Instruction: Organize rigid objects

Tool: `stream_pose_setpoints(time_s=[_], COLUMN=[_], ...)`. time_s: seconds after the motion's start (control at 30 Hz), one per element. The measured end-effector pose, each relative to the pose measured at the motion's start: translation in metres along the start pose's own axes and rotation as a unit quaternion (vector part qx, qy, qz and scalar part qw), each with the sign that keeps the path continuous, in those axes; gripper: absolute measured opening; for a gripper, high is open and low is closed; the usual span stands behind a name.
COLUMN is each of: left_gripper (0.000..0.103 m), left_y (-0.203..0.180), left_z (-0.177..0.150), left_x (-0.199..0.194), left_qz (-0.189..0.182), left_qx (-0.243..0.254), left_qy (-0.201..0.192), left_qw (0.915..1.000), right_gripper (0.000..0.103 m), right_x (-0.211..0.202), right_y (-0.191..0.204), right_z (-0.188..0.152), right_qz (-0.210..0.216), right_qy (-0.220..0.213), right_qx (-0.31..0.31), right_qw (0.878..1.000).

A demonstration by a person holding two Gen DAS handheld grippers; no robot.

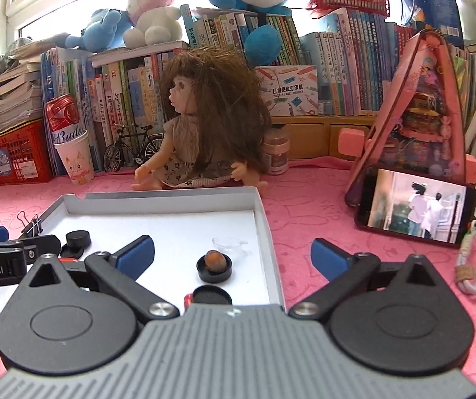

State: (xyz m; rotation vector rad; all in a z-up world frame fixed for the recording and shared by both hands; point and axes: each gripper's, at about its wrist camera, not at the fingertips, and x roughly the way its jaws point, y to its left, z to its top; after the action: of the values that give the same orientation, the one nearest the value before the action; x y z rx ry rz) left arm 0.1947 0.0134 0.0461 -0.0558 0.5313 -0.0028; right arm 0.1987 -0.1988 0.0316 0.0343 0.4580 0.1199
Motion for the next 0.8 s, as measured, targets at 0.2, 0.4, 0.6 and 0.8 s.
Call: stream_pose_setpoints(time_s=[0.2,0.4,0.6,0.8], left_gripper=[0.089,0.089,0.089,0.089], left_y=[-0.004,-0.008,-0.011,-0.012], left_z=[-0.013,-0.026,-0.038,-0.049], left_x=[-0.024,-0.036,-0.044,-0.051], left_qz=[-0.015,-0.017,-0.021,-0.012], left_qx=[-0.005,-0.005,0.002,0.005], left_qy=[-0.004,0.010,0.020,0.029], left_qw=[0.9999,0.9998,0.9996,0.9995], right_gripper=[0.103,0.103,0.103,0.103], right_x=[-0.015,-0.024,-0.032,-0.037], right_y=[-0.002,0.003,0.002,-0.003], right_z=[-0.010,-0.023,-0.034,-0.044], right_qz=[0.009,0.014,0.016,0.013], right_qy=[0.000,0.010,0.019,0.033], right_qx=[0.003,-0.008,-0.007,-0.003], right_qw=[1.000,1.000,1.000,0.999])
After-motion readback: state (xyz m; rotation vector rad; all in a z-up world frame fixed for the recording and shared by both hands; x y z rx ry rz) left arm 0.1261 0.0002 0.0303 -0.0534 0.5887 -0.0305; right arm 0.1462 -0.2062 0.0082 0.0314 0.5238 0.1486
